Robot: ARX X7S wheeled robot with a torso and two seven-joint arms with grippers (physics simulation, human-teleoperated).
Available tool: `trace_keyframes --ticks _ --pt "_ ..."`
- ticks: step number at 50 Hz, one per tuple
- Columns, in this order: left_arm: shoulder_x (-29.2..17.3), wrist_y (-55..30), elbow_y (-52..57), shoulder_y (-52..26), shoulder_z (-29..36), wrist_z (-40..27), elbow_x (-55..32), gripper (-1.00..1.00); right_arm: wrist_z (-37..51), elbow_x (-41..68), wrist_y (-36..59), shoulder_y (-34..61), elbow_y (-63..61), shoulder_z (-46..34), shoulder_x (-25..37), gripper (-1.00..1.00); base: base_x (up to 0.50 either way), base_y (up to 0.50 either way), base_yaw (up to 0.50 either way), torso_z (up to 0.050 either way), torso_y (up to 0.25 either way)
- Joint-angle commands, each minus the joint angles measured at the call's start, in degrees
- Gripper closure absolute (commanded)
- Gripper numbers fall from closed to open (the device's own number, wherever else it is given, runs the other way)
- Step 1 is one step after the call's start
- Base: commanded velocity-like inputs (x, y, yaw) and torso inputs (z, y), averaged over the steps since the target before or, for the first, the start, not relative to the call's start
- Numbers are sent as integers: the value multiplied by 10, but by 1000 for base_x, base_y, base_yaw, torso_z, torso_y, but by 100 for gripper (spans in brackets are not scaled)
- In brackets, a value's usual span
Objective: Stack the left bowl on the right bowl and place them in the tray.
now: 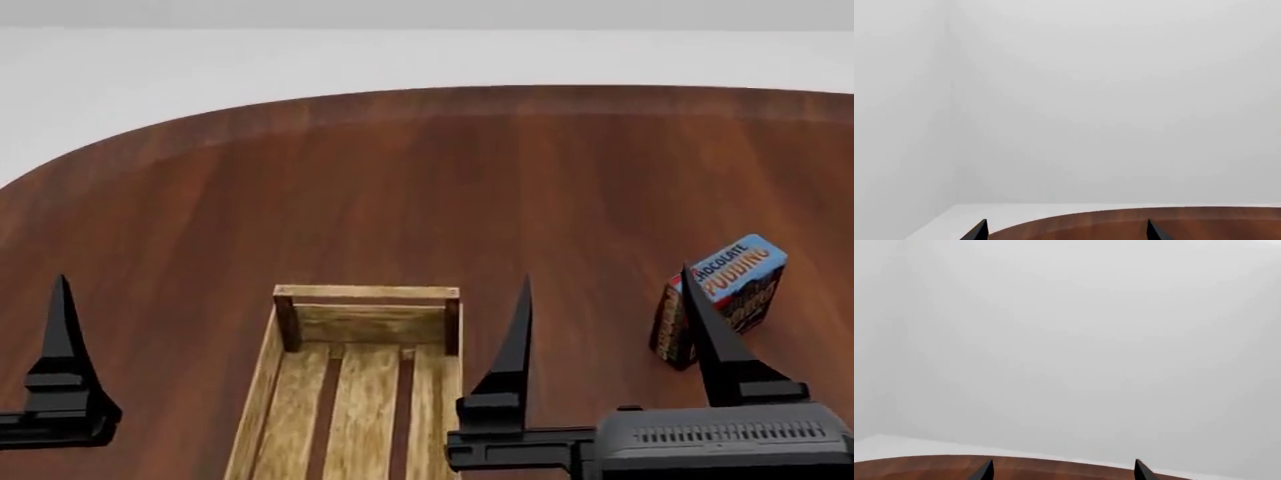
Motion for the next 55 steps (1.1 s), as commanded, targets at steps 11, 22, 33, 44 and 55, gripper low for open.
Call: trace_keyframes --ticks 11,22,33,44,55 --pt "-6 1 3 1 2 -7 -3 -100 0 20 7 3 -3 6 0 -100 120 0 0 0 1" --pt "-10 -10 -2 2 5 -26 17 -100 6 19 6 1 -6 8 1 -100 0 0 0 0 0" --pt "-14 8 15 19 -15 -13 -16 -100 7 20 3 1 -7 6 3 -100 0 0 0 0 -32" --pt "-24 17 10 21 7 -3 -3 -100 3 21 -3 0 -3 3 6 -100 -1 0 0 0 -250" --pt "-26 16 8 19 8 -6 -4 -100 4 30 -8 0 1 8 4 -100 -1 0 0 0 -250"
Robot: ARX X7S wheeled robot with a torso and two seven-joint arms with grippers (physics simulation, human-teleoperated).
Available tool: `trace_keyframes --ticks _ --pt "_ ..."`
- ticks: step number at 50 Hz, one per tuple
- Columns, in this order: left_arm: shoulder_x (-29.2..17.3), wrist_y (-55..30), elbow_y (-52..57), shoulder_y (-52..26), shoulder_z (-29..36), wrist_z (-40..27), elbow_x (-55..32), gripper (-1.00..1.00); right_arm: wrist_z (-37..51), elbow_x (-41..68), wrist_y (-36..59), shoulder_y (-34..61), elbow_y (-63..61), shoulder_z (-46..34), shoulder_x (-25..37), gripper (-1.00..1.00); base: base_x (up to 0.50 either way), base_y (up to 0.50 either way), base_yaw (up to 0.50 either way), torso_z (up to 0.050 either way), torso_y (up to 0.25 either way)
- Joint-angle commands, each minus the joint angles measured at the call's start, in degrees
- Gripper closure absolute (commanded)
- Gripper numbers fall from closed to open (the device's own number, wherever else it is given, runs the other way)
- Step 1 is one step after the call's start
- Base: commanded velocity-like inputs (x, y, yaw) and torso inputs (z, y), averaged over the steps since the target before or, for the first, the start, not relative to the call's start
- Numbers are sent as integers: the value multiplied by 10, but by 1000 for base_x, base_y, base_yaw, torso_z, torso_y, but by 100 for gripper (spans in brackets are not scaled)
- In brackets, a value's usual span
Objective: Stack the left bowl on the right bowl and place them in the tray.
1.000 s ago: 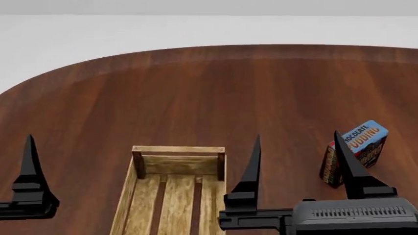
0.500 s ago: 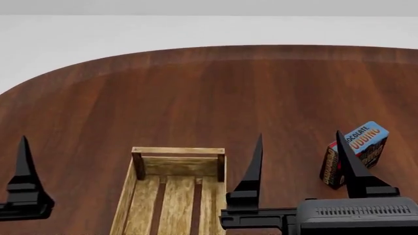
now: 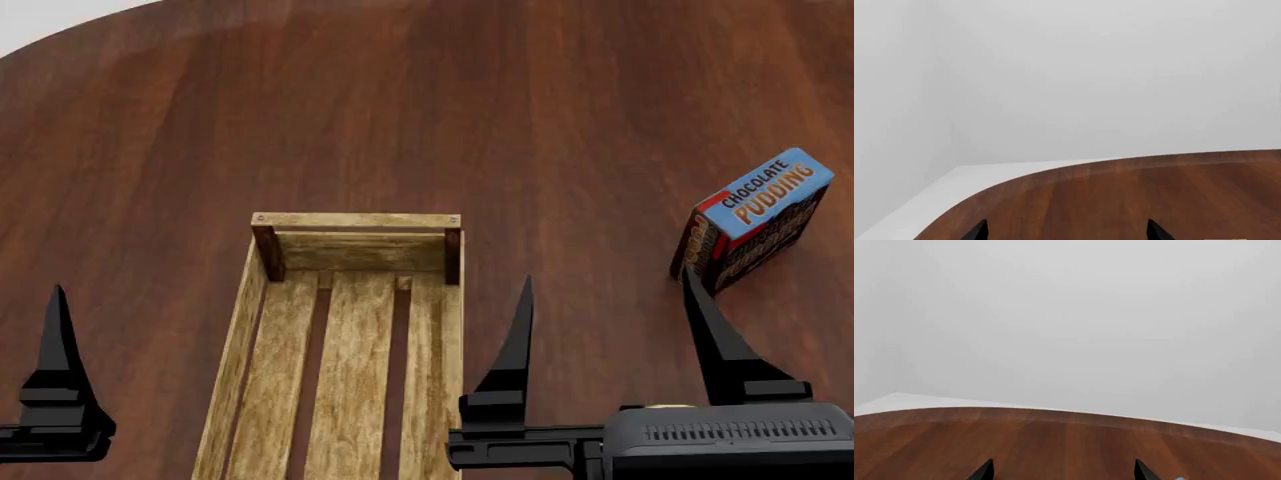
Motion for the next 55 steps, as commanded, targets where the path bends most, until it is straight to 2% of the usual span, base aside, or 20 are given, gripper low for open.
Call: trace_keyframes --ticks 1,12,17,24,30,37,44,51,55 --pt "-4 2 -1 0 3 0 -1 -100 1 7 -5 -1 3 4 0 -100 0 0 0 0 -250" --pt "1 8 2 -1 -10 -2 -21 -100 7 10 -5 -4 1 10 0 -100 -1 0 0 0 -242" --pt "0 4 2 -4 -6 -7 -14 -100 10 3 -6 -5 -3 6 2 -100 44 0 0 0 0" --pt "-3 7 0 -4 0 -8 -10 -100 13 4 -11 -7 -4 8 2 -100 489 0 0 0 0" --pt "0 -7 -3 -12 5 -23 3 -100 23 18 25 -3 -12 16 2 -100 73 0 0 0 0" --pt "3 -2 -8 -14 11 -29 11 -100 45 64 112 6 -44 37 0 -100 0 0 0 0 0" --pt "2 -7 -7 -16 14 -42 24 -100 99 133 310 58 -103 56 1 -100 0 0 0 0 0" --pt "-1 -13 -2 -15 16 -45 26 -100 136 238 486 91 -135 135 -34 -100 0 0 0 0 0" --pt "-4 -16 7 -11 19 -43 25 -100 146 275 529 86 -158 171 -47 -100 0 0 0 0 0"
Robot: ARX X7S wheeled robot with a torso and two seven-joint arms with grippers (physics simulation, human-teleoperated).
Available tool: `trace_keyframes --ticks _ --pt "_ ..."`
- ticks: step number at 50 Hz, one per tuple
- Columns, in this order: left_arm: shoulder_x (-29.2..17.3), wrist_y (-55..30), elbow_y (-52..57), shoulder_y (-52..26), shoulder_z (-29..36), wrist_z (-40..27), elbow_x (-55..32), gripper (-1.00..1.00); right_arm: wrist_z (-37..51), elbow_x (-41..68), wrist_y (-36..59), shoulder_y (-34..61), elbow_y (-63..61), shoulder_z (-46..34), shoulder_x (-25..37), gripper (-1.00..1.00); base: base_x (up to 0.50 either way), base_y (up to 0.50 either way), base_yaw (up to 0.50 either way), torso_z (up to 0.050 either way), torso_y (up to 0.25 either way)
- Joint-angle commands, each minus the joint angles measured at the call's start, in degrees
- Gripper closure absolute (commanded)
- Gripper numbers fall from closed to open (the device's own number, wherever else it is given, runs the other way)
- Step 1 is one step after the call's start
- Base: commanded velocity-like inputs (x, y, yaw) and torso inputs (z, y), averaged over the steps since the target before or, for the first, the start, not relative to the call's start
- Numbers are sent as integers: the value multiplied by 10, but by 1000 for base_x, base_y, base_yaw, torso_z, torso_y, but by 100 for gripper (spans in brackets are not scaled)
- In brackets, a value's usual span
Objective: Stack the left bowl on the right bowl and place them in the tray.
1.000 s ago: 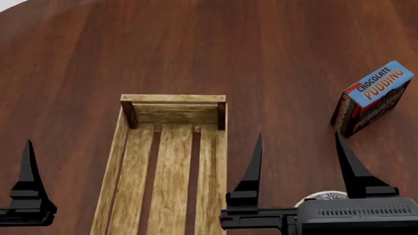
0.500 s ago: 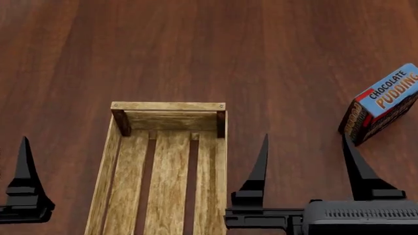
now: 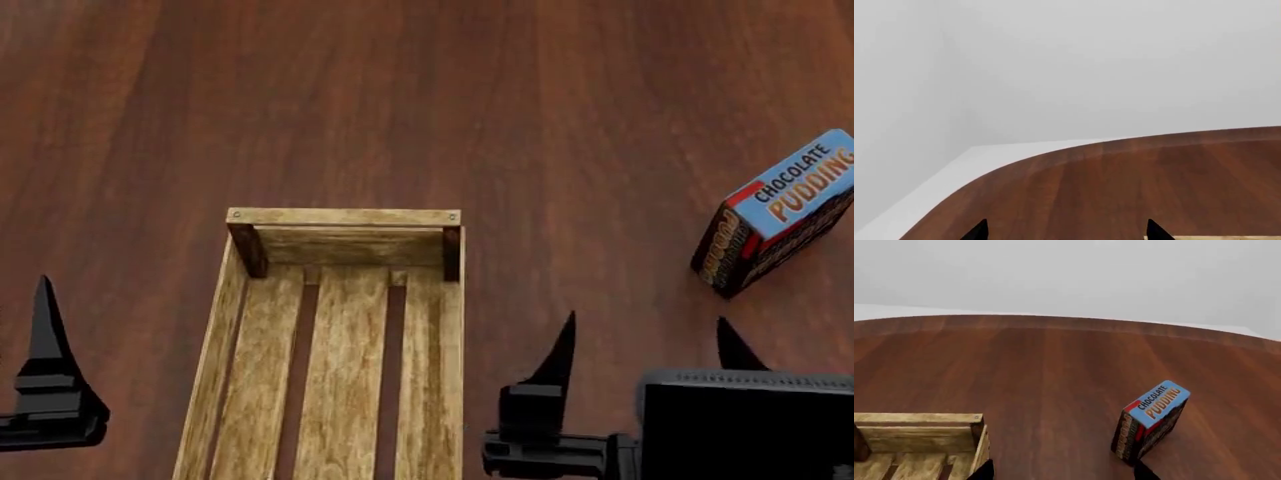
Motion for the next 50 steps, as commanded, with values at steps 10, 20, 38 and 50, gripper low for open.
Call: trace_keyframes --ticks 10,20,38,50 --pt "-5 -10 5 2 15 -7 9 -100 78 200 298 19 -97 161 -65 -100 0 0 0 0 0" --pt "-10 -16 13 6 15 -12 11 -100 188 350 324 5 -81 191 -56 -100 0 0 0 0 0" --pt "-13 -22 23 8 18 -16 10 -100 129 220 178 -97 -35 48 -16 -100 0 0 0 0 0" --pt "-16 -21 23 8 17 -17 6 -100 88 169 111 -104 42 5 -3 -100 0 0 0 0 0"
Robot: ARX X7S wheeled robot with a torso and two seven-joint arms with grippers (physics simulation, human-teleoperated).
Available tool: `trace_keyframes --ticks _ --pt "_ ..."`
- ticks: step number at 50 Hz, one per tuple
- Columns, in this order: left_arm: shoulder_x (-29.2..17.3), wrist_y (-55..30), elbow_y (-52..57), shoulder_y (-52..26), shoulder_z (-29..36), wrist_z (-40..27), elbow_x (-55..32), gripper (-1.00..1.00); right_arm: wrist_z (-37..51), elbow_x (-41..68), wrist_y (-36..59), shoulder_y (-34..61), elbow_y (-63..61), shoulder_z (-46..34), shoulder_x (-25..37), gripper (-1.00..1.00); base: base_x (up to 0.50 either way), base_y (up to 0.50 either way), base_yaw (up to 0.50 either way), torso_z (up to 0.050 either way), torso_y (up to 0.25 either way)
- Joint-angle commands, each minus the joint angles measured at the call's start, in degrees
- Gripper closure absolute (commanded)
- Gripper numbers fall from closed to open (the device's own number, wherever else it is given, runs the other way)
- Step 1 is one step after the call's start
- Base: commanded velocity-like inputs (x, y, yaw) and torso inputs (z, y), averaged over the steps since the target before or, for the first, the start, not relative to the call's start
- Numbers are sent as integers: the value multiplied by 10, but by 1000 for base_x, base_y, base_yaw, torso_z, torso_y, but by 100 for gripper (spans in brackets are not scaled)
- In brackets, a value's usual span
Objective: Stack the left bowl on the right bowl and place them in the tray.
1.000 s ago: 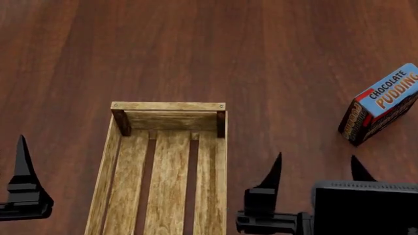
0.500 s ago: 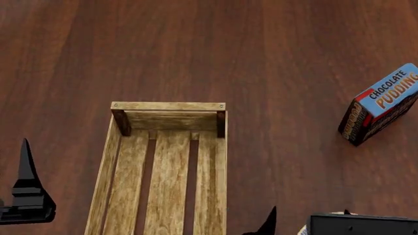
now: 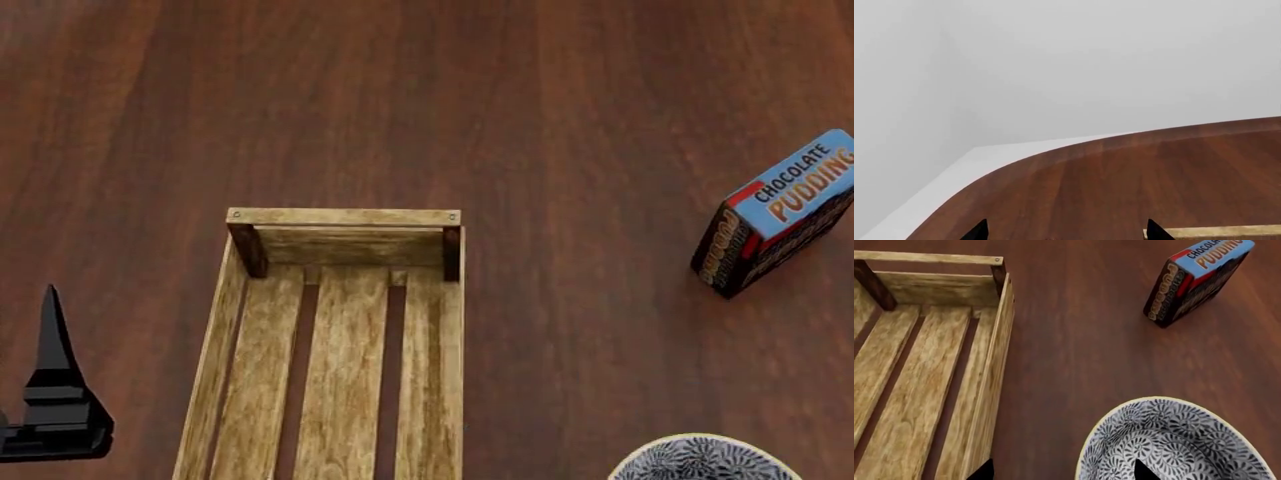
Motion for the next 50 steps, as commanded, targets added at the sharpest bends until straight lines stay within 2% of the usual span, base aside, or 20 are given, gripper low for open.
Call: trace_keyframes --ticks 1,12,50 --pt "-2 -1 2 0 -1 -2 -3 -100 -29 -40 -54 -14 57 -42 13 -100 0 0 0 0 0" --pt "-4 -1 4 0 1 -4 -4 -100 -33 -38 -52 6 94 -31 21 -100 0 0 0 0 0" --pt "-9 -1 4 -2 4 -12 -7 -100 -72 -65 -82 75 226 -74 22 -100 0 0 0 0 0"
